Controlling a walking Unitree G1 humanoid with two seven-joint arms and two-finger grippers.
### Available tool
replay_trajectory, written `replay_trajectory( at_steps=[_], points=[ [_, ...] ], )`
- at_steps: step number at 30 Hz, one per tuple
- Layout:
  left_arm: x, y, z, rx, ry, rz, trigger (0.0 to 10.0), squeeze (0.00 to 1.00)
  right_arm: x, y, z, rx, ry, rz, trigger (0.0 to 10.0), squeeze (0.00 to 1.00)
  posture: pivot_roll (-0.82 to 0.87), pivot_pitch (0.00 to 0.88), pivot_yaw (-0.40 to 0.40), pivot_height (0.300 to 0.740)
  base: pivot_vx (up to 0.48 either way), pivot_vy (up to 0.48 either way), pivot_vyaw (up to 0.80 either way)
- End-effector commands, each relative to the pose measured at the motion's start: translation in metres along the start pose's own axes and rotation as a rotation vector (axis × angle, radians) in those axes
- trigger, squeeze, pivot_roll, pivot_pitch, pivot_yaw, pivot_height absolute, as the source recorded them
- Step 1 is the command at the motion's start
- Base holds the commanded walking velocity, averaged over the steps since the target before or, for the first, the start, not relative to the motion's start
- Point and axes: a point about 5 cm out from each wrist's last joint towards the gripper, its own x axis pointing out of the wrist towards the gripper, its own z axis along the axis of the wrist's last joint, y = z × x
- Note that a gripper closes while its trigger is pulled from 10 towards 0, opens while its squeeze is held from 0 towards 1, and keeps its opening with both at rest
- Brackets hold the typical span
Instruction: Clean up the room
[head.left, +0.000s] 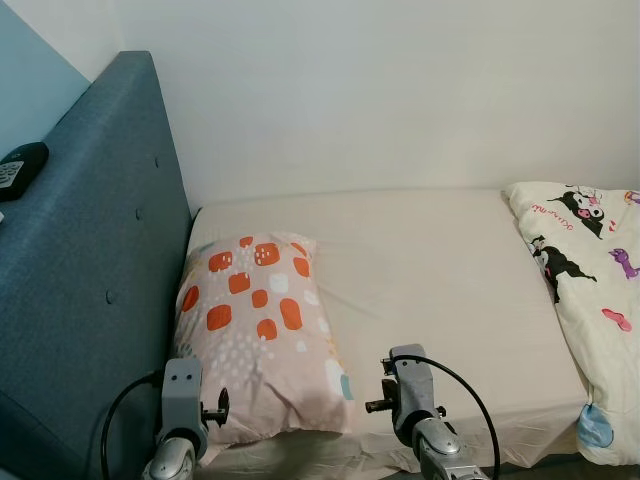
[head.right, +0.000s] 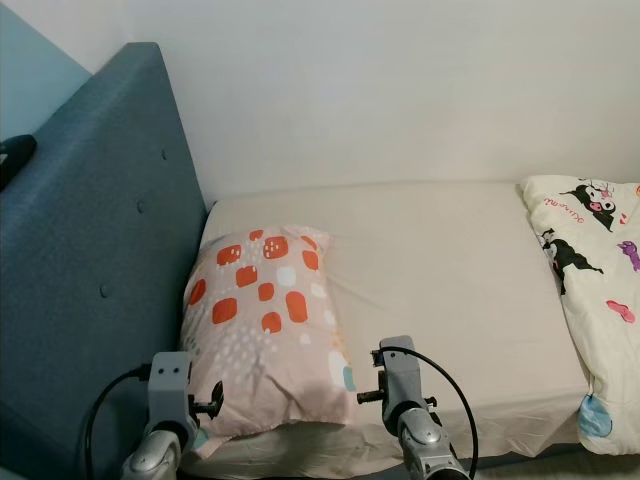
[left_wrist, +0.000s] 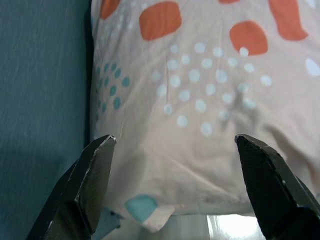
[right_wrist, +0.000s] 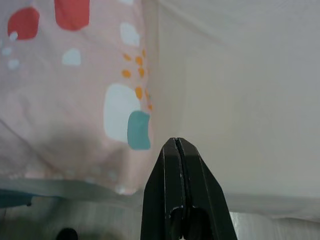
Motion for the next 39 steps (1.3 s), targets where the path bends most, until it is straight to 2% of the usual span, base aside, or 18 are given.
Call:
replay_trajectory(
  at_steps=[1, 18, 28, 39],
  points=[
    [-0.002, 0.000, -0.004, 0.018, 0.012, -0.001, 10.0, 0.00, 0.000, -0.002, 0.000, 0.007, 0.008, -0.006, 10.0, 0.00, 0.00, 0.073, -0.060, 0.726, 0.000, 0.000, 0.00],
    [-0.004, 0.005, -0.007, 0.034, 0.025, -0.003, 10.0, 0.00, -0.002, 0.002, -0.006, 0.032, 0.015, -0.015, 10.0, 0.00, 0.02, 0.070, -0.041, 0.726, 0.000, 0.000, 0.00],
    [-0.005, 0.003, -0.012, 0.051, 0.050, -0.016, 10.0, 0.00, -0.004, 0.004, -0.012, 0.037, 0.031, -0.015, 10.0, 0.00, 0.04, 0.028, -0.033, 0.726, 0.000, 0.000, 0.00],
    [0.001, -0.001, -0.006, 0.050, 0.043, -0.023, 10.0, 0.00, -0.001, 0.000, -0.006, 0.030, 0.022, -0.023, 10.0, 0.00, 0.04, 0.006, -0.039, 0.726, 0.000, 0.000, 0.00]
  ],
)
